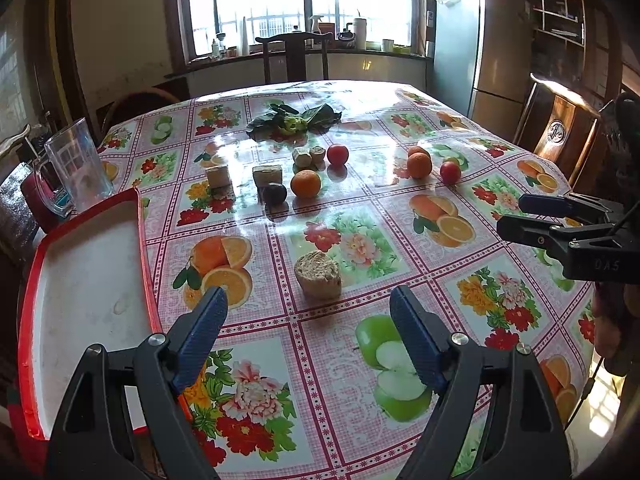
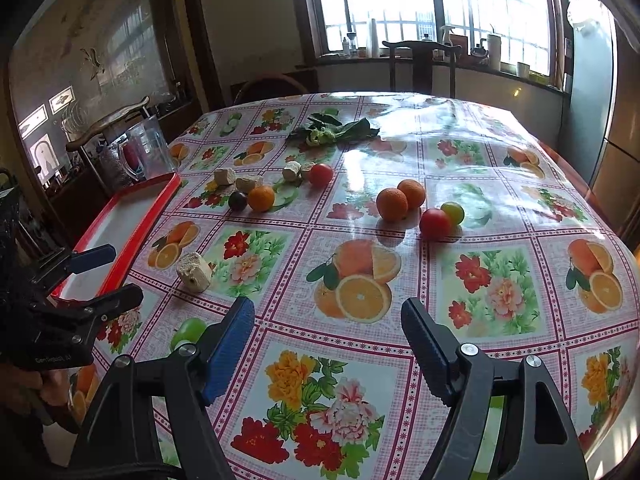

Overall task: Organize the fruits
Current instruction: 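Grasp the round beige cake with the left tool while the right tool grasps the red tomato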

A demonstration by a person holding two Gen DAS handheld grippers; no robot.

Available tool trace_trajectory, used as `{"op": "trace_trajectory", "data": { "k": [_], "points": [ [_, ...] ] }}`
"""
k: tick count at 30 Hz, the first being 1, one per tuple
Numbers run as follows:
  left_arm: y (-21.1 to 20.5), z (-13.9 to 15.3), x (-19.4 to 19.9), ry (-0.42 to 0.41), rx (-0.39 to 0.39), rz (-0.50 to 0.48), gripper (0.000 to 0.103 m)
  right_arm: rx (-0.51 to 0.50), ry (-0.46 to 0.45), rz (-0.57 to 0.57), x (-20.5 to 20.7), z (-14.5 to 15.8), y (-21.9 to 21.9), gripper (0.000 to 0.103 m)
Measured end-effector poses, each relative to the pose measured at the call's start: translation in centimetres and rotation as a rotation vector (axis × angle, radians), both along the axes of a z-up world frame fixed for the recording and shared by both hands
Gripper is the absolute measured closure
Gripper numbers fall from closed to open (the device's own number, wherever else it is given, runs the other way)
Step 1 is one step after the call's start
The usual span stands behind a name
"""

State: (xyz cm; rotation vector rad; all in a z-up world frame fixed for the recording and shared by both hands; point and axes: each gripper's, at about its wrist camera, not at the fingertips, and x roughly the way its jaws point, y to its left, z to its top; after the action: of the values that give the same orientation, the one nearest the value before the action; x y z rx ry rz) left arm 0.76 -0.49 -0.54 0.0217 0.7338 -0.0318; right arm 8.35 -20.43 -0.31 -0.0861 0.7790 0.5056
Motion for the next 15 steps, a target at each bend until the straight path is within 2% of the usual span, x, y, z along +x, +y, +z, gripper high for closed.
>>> {"op": "trace_trajectory", "data": {
  "k": [4,9,11,15],
  "points": [
    [0.3,-0.7,0.6,0.043,-0.008,0.012,0.019,-0.001,0.021,-0.006,0.8,-0.8,-0.2,0.026],
    [1.0,-1.7,1.6,0.08,-0.054,0.026,0.019,-0.014,0.043,-0.024,2.6,-1.8,-0.5,0.027],
    [1.2,-2.0,2.1,0.102,-0.068,0.029,0.019,-0.012,0.05,-0.029,3.5,-2.0,-0.7,0.032],
    [0.8,-2.4,3.2,0.116,-0.066,0.016,0.019,-0.017,0.056,-0.058,6.0,-2.3,-1.3,0.036]
  ]
}}
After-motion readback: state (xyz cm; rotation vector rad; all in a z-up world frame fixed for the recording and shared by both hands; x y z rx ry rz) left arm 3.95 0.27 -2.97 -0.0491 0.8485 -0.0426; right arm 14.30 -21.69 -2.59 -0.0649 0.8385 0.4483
